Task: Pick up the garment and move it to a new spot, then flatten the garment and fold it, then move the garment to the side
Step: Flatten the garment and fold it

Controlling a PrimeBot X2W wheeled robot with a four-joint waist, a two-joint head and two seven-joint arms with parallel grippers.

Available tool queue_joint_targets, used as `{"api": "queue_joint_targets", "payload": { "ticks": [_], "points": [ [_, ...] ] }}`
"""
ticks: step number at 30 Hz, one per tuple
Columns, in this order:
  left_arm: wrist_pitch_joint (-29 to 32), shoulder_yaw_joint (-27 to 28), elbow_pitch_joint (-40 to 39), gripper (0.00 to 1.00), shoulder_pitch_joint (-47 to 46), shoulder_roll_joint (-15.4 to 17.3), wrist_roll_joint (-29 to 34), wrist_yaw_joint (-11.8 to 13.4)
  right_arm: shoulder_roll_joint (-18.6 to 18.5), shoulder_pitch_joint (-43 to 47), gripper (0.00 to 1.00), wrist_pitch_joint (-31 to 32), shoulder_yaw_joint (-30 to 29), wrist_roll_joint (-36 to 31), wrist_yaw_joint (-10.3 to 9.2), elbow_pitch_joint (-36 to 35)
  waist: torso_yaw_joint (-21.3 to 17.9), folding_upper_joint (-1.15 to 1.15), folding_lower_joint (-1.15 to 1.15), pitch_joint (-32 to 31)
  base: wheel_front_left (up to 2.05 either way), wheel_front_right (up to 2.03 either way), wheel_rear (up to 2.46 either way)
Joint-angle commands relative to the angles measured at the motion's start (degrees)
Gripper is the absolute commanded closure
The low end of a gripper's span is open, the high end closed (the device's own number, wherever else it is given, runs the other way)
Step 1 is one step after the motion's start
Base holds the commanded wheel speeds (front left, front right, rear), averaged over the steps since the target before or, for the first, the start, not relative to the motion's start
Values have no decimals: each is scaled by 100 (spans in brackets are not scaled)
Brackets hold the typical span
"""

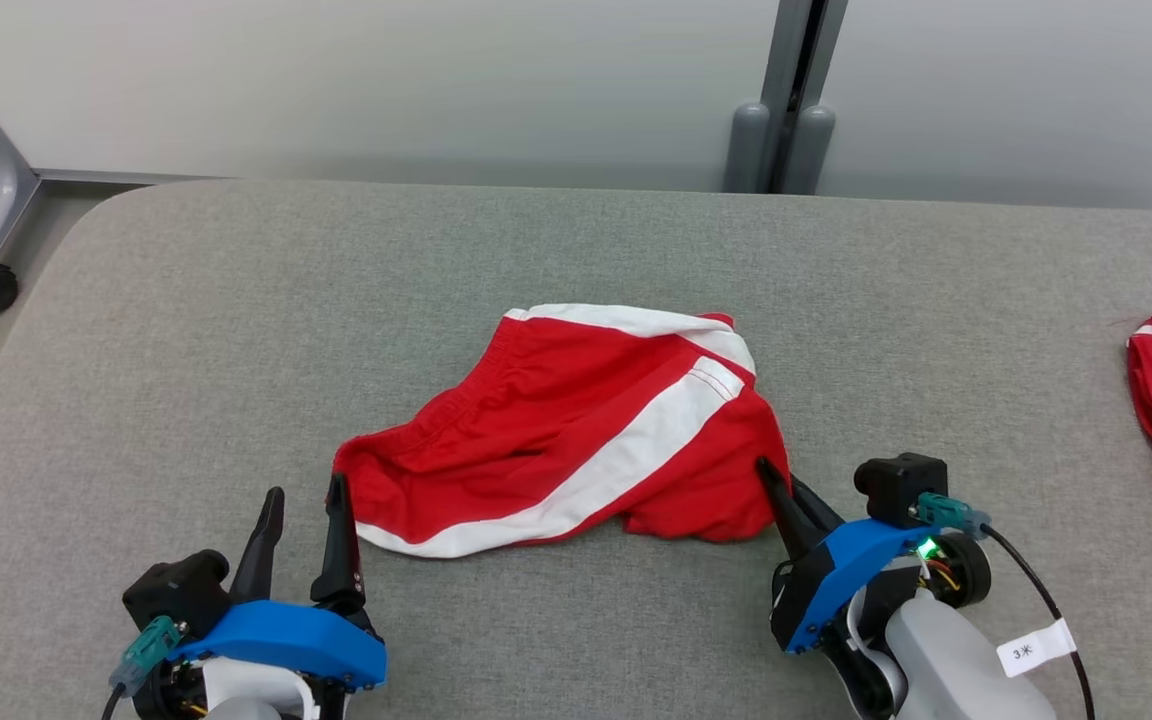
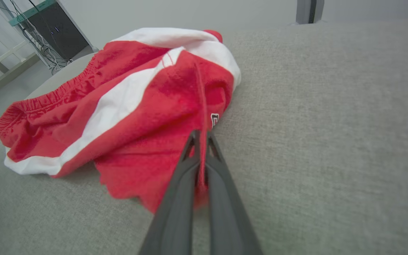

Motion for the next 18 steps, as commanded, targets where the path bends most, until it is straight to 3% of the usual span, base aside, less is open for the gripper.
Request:
{"api": "queue_joint_targets", "payload": {
  "ticks": [1,11,18],
  "points": [
    [-24,63,-41,0,59,9,57,9,-52,80,100,-106,-68,-17,1,14,-81,0,0,-46,0,0,0],
    [-24,155,-204,0,264,25,228,-52,-451,1069,100,-354,-739,-140,1,-716,-381,0,0,-182,0,0,0],
    [-24,106,-313,0,402,58,256,-64,-435,1792,100,-144,-1426,-339,1,-1158,-470,0,0,-241,0,0,0]
  ]
}}
